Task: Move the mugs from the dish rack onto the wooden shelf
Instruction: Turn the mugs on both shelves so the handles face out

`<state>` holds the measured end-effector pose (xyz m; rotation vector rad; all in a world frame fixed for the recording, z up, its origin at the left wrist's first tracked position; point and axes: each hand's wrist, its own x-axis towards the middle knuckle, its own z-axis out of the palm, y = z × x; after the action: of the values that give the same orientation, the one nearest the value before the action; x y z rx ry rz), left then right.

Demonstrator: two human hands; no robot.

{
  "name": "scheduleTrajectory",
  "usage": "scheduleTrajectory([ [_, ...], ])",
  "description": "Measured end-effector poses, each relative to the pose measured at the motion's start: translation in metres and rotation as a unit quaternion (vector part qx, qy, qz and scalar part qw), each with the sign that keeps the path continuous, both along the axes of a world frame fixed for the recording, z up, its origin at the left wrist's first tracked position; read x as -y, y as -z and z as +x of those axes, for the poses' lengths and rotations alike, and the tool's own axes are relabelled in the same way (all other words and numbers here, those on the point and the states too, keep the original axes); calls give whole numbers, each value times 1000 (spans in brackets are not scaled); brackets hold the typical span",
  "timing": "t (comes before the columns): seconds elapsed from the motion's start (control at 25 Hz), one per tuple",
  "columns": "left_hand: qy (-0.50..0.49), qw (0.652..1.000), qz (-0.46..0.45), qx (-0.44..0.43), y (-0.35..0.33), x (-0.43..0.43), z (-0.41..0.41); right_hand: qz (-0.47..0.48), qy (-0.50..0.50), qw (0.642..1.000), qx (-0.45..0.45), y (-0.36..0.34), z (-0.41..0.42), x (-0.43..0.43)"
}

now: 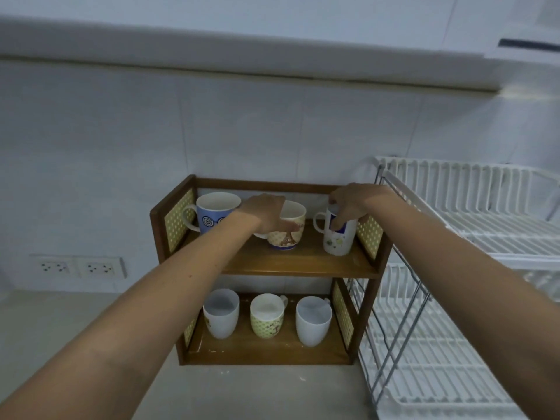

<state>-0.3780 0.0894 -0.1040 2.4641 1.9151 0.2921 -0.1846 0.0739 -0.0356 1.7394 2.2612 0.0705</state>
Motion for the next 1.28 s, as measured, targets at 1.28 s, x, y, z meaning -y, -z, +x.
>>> scheduleTrajectory([
  [1.28,38,971,-125,-201,173,69,-89,-11,-88,992,-86,247,-76,45],
])
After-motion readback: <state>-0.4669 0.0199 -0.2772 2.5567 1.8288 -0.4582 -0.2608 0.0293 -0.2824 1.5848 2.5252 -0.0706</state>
